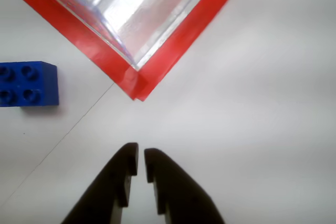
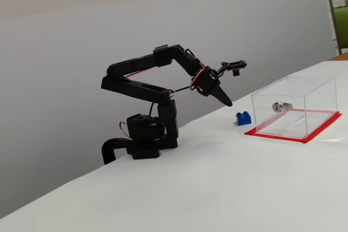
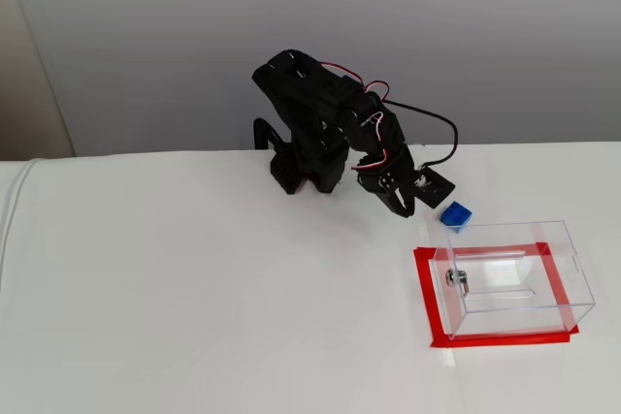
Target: Pick the blue lego brick and place it into the transparent box
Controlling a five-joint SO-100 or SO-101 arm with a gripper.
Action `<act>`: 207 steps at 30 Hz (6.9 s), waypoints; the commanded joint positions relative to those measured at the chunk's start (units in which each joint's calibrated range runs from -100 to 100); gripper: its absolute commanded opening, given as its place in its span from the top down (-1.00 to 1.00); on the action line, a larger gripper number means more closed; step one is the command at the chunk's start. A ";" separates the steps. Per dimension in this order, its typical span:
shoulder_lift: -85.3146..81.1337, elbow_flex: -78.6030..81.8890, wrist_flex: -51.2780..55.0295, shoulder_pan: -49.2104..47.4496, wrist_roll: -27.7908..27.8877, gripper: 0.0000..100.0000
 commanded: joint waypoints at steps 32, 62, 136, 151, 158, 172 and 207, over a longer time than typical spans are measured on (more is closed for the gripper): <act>40.52 -37.26 10.40 -21.74 -11.22 0.45; 58.08 -46.58 -0.13 -32.76 -17.85 0.38; 71.40 -51.01 -0.13 -28.25 -17.95 0.39; 71.40 -50.73 -0.13 -28.54 -17.90 0.66; 71.40 -50.73 -0.13 -28.69 -17.90 0.67; 71.32 -51.28 -0.13 -29.50 -17.12 0.81; 57.83 -65.29 -0.04 -31.06 -8.09 0.80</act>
